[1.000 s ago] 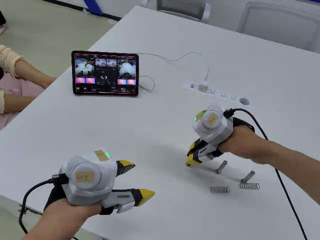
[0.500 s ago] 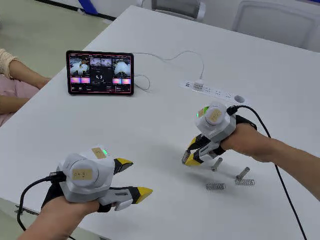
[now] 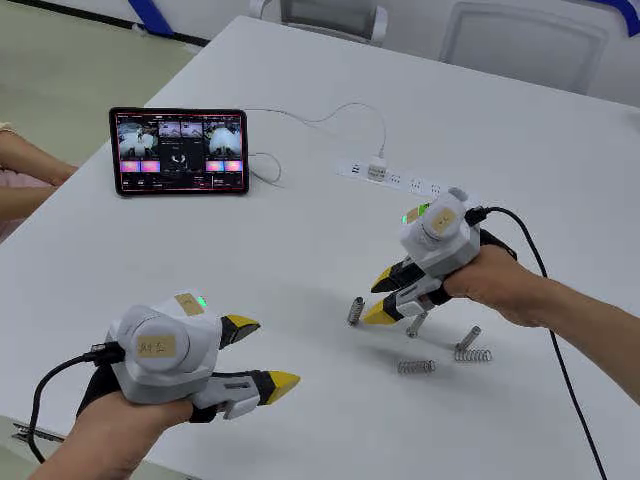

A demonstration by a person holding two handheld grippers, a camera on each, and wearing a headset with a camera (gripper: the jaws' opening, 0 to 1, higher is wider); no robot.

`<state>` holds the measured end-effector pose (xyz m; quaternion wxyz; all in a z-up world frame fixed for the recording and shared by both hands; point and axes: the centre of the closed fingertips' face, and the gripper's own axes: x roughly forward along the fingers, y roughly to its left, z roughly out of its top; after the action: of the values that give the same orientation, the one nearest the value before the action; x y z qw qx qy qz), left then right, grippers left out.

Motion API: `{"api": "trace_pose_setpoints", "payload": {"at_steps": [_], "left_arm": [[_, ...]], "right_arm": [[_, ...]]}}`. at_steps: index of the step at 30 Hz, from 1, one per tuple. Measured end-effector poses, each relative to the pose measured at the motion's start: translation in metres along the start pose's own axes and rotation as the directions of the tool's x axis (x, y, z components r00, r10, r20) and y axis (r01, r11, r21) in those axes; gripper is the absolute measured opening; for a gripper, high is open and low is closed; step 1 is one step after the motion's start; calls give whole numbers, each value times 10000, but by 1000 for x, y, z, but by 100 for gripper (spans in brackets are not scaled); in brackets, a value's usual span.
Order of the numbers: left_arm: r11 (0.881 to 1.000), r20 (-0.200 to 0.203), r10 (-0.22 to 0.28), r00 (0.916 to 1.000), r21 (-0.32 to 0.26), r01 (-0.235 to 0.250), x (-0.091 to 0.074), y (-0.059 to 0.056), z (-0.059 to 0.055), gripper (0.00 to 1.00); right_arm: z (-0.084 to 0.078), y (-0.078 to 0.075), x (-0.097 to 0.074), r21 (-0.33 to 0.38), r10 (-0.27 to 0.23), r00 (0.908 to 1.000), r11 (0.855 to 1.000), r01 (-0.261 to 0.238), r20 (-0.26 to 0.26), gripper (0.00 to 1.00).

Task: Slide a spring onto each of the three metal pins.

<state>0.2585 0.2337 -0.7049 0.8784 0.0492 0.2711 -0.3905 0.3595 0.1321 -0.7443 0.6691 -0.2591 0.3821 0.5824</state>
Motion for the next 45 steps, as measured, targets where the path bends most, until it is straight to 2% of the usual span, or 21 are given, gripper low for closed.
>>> {"api": "trace_pose_setpoints", "payload": {"at_steps": [6, 10, 19, 22, 28, 32, 35, 45], "left_arm": [[9999, 25, -125, 9999, 114, 124, 5, -3, 4, 52], [9995, -1, -230, 9997, 219, 230, 9, -4, 6, 52], [9990, 36, -313, 9995, 322, 312, 13, -3, 11, 52], [9991, 56, -319, 9995, 289, 317, 14, -3, 12, 52], [9994, 68, -252, 9997, 235, 250, 14, 0, 13, 53], [9995, 55, -233, 9997, 221, 232, 15, 1, 14, 53], [9995, 63, -239, 9997, 193, 237, 16, 2, 14, 53], [9989, 3, -365, 9993, 285, 364, 23, -1, 17, 54]], "right_arm": [[-1, 3, -13, 538, -196, 9979, 9984, 163, 612, 35], [8, 5, -25, 991, -426, 9899, 9946, 293, 1349, 37], [5, 5, -45, 1302, -885, 9767, 9894, 636, 1954, 42], [2, 5, -50, 1717, -1067, 9691, 9828, 687, 2225, 43], [-6, 6, -56, 2227, -1292, 9574, 9723, 712, 2583, 47], [-13, 9, -58, 2324, -1484, 9527, 9688, 861, 2654, 49], [-14, 11, -61, 2593, -1575, 9453, 9623, 820, 2856, 52], [-26, 20, -69, 3013, -1942, 9296, 9486, 966, 3133, 56]]}}
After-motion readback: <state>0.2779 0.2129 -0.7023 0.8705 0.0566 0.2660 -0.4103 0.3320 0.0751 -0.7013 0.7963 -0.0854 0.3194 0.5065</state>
